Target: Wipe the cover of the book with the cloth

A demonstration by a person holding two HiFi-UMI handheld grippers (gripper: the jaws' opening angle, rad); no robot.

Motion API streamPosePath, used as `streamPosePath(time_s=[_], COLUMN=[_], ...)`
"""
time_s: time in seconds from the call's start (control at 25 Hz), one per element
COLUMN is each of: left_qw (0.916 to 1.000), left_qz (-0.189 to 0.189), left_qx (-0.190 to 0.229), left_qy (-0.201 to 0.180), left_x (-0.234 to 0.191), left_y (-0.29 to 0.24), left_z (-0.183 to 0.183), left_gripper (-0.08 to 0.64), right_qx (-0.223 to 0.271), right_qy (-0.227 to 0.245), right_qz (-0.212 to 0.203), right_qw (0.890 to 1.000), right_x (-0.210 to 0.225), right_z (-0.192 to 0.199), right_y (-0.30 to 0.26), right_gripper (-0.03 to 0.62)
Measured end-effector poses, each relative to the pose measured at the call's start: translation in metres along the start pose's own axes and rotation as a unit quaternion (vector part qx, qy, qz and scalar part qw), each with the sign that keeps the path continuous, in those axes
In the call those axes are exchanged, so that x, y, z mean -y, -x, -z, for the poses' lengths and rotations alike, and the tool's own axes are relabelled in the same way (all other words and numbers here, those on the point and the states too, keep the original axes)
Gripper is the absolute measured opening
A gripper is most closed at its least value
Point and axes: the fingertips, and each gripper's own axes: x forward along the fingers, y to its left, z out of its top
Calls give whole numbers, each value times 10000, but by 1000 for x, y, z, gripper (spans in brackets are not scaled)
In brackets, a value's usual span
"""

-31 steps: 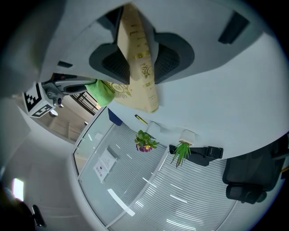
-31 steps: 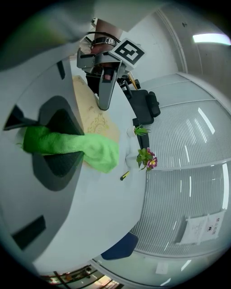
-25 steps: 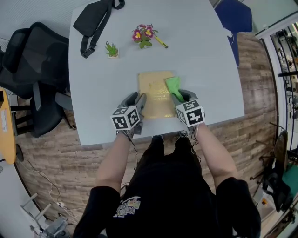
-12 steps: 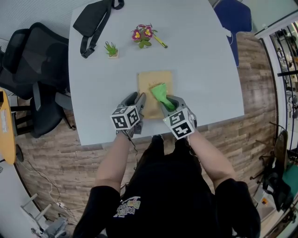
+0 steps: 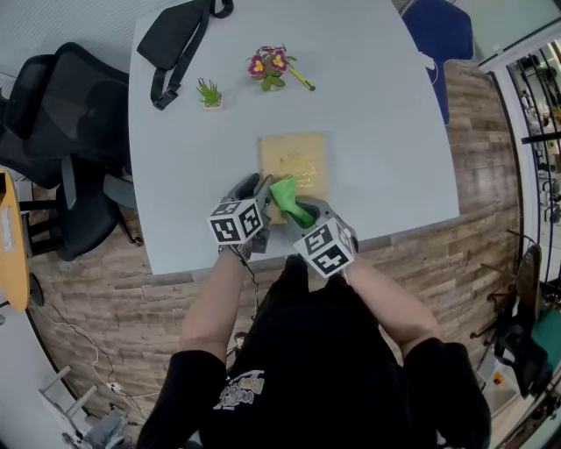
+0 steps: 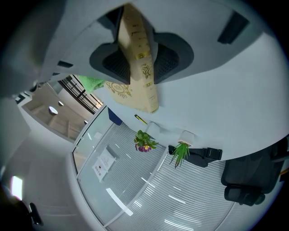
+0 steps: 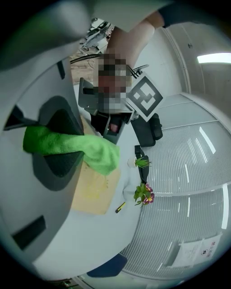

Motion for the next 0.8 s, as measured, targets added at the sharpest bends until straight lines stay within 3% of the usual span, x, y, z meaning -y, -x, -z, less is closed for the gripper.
streamPosePath(time_s=[0.28, 0.44, 0.8], left_qw=[10000, 10000, 9999], left_qz=[21, 24, -4], left_qx=[-13, -26, -24], left_qy=[-38, -92, -99], left_x=[2, 2, 1], left_y=[0, 0, -1], left_z=[-1, -1, -1], left_gripper=[156, 156, 156], right_qx=[44, 18, 33], right_qy=[373, 607, 293], right_qz=[-384, -300, 46], right_qw=[9986, 9977, 9996], right_x=[-30, -27, 9], right_z=[5, 10, 24], right_y=[-2, 0, 15], right_gripper=[100, 100, 100])
